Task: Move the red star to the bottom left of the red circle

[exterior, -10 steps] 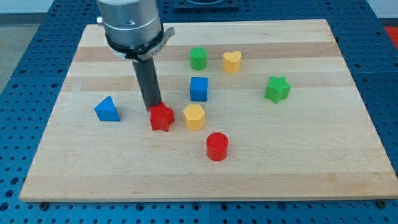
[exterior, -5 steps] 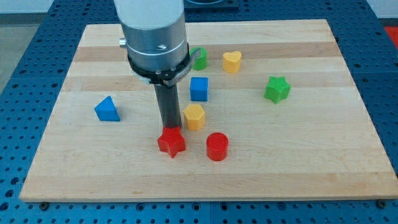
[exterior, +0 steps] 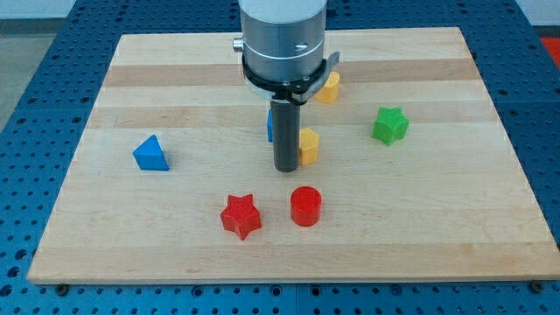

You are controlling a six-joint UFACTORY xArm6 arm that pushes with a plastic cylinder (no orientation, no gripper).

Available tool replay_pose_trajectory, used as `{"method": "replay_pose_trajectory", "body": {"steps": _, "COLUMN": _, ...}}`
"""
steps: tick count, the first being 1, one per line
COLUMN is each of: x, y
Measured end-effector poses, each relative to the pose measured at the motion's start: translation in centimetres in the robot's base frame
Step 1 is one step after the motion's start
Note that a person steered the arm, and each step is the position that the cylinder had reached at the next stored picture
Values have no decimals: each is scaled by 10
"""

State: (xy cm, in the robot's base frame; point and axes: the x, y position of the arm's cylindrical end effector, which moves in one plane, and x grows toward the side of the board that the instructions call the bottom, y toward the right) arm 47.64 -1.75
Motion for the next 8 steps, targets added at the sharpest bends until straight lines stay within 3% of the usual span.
{"method": "replay_pose_trajectory", "body": {"steps": 2, "x": 16, "y": -96}}
{"method": "replay_pose_trajectory", "body": {"steps": 3, "x": 52, "y": -99}}
{"method": "replay_pose_trajectory", "body": {"steps": 4, "x": 75, "y": -90}}
{"method": "replay_pose_trajectory", "body": {"steps": 8, "x": 72, "y": -12}}
